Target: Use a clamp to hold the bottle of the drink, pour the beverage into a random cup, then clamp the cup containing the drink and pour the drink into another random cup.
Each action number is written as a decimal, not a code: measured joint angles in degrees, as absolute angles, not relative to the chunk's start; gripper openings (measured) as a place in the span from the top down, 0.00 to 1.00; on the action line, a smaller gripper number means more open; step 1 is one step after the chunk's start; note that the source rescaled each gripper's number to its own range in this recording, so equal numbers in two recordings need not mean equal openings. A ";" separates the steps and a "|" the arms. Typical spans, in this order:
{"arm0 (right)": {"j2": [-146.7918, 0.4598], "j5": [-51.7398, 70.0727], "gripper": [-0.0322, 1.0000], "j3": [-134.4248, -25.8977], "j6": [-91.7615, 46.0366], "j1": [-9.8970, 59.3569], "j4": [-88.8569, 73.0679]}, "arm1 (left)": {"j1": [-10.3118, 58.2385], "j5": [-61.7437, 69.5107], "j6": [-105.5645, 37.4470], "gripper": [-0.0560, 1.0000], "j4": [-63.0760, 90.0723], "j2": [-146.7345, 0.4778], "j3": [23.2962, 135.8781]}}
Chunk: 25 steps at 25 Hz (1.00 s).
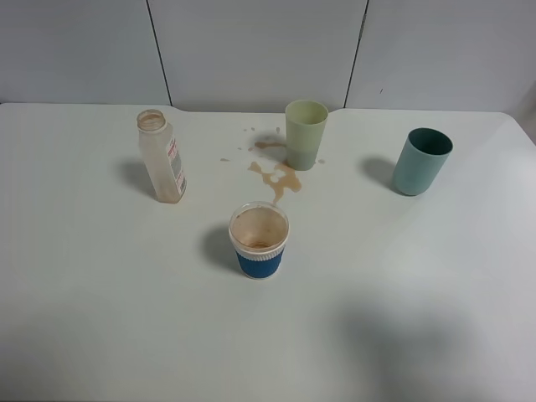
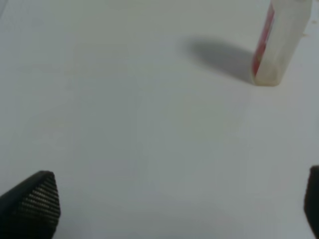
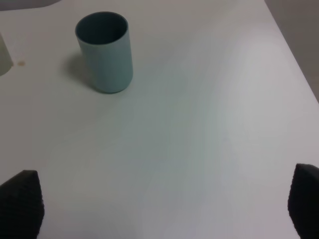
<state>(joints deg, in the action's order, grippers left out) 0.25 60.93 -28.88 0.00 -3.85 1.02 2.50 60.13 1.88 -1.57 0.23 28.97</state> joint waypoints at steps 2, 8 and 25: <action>0.25 60.93 0.05 -28.88 0.00 -3.85 1.02 | 2.50 60.13 1.88 0.00 -1.57 0.23 28.97; 0.25 60.93 0.05 -28.88 0.00 -3.85 1.02 | 2.50 60.13 1.88 0.00 -1.57 0.23 28.97; 0.25 60.93 0.05 -28.88 0.00 -3.85 1.02 | 2.50 60.13 1.88 0.00 -1.57 0.23 28.97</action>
<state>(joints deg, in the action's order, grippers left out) 0.25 60.93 -28.88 0.00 -3.85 1.02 2.50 60.13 1.88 -1.57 0.23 28.97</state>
